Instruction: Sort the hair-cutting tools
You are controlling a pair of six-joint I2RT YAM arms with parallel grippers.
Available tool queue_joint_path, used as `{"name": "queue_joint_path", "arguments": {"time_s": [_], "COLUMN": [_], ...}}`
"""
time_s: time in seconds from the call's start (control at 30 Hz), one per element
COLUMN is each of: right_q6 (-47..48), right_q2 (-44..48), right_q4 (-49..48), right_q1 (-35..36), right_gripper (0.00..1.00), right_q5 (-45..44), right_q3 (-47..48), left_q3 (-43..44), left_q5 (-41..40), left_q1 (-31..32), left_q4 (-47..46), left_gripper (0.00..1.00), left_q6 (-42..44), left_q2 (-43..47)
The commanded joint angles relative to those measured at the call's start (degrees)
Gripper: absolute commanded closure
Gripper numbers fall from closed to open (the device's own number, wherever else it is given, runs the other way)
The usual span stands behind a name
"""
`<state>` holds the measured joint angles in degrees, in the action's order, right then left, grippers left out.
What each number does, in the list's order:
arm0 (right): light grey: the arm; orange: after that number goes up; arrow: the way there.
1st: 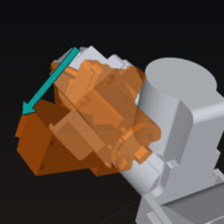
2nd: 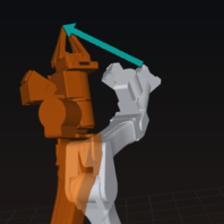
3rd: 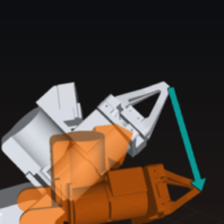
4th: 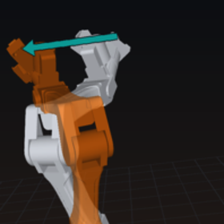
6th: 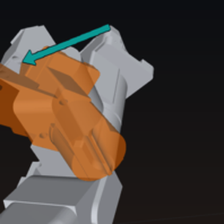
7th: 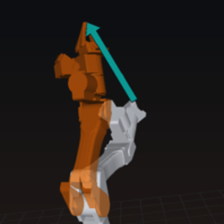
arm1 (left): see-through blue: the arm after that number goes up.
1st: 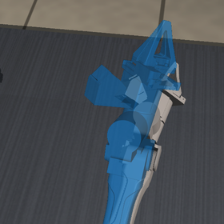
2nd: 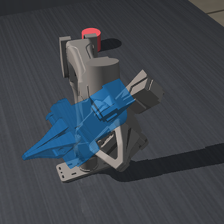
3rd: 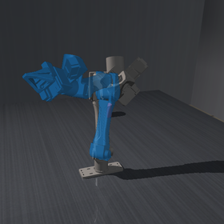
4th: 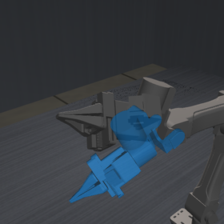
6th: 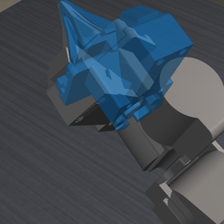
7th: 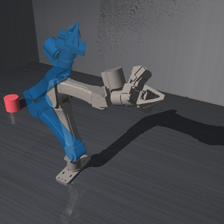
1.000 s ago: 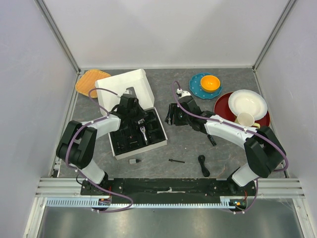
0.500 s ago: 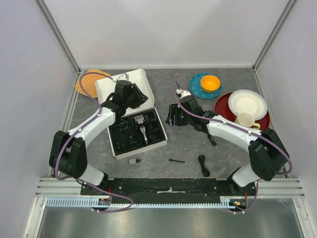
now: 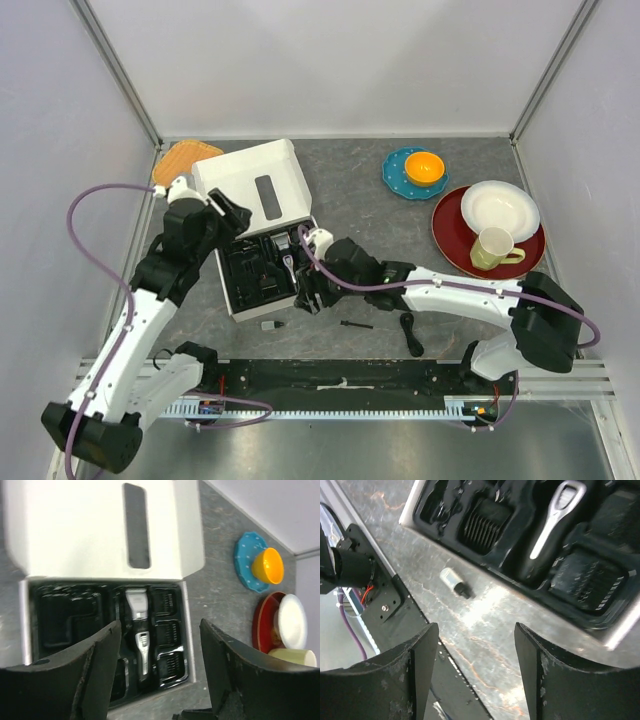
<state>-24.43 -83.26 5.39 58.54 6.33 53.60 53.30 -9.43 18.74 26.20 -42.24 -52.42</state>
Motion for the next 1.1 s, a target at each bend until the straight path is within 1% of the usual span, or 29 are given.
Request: {"name": "queue_joint_path", "arguments": {"time_s": [0.0, 0.03, 0.1, 0.13, 0.17, 0.2, 0.23, 0.33, 0.37, 0.47, 0.57, 0.7, 0.73, 0.83, 0.87, 0.93, 1.07], "right_q6": [-9.0, -18.4, -26.9, -33.4, -37.4, -40.8, -46.6, -55.4, -59.9, -67.6, -73.5, -78.7, -79.5, -81.8, -82.7, -84.3, -85.6], "right_q2": [-1.6, -1.8, -1.7, -1.5, -1.2, -0.9, -0.5, -1.0, -1.5, -4.0, -7.4, -13.7, -14.7, -18.8, -19.7, -22.1, -25.2], "right_q4": [-2.3, -2.3, -3.3, -4.9, -5.0, -6.4, -7.7, -7.8, -7.8, -7.4, -5.8, 0.2, 1.1, 4.5, 5.2, 6.0, 9.0], "right_q1": [4.6, 4.9, 5.7, 6.0, 6.3, 6.5, 6.7, 7.0, 7.1, 7.7, 9.2, 12.1, 13.6, 15.5, 15.8, 16.2, 17.2], "right_gripper": [0.29, 0.29, 0.3, 0.29, 0.29, 0.28, 0.27, 0.23, 0.21, 0.21, 0.22, 0.28, 0.3, 0.31, 0.31, 0.33, 0.38], "right_q5": [-7.5, -8.3, -9.0, -9.1, -9.4, -11.1, -11.9, -15.1, -15.4, -16.1, -16.7, -18.7, -20.1, -25.0, -26.0, -26.6, -27.5], "right_q3": [-2.4, -3.2, -5.5, -6.9, -7.5, -8.0, -8.7, -8.2, -7.8, -5.5, -1.8, 5.7, 6.9, 11.0, 11.9, 13.9, 16.7], "left_q3": [-3.1, -3.3, -3.6, -3.5, -3.2, -3.0, -2.9, -2.2, -1.7, -0.2, 1.7, 3.4, 3.3, 3.2, 3.2, 2.8, 1.6], "left_q5": [-2.3, -2.2, -1.6, -1.2, -0.9, -0.5, 0.5, 1.8, 1.7, 1.0, -0.7, 1.7, 2.6, 5.9, 6.5, 7.8, 9.1], "left_q1": [-3.0, -3.3, -4.1, -4.4, -5.0, -5.3, -5.5, -5.9, -6.1, -6.7, -8.5, -12.8, -14.8, -18.5, -18.5, -21.2, -23.0], "left_q4": [10.4, 11.8, 12.6, 13.2, 13.6, 13.8, 14.4, 14.5, 14.5, 14.6, 15.5, 15.6, 15.3, 14.5, 14.2, 13.4, 11.2], "left_gripper": [0.28, 0.28, 0.26, 0.26, 0.26, 0.26, 0.26, 0.26, 0.26, 0.26, 0.26, 0.26, 0.26, 0.27, 0.27, 0.27, 0.28], "left_q6": [2.7, 3.2, 3.9, 4.8, 5.2, 5.9, 6.2, 7.5, 7.9, 10.5, 13.1, 15.3, 15.7, 16.2, 15.9, 15.2, 14.5], "left_q2": [6.3, 8.0, 9.2, 9.3, 9.2, 8.8, 8.0, 7.2, 6.6, 5.3, 3.6, 1.1, 0.7, -1.3, -1.5, -2.1, -2.8]}}
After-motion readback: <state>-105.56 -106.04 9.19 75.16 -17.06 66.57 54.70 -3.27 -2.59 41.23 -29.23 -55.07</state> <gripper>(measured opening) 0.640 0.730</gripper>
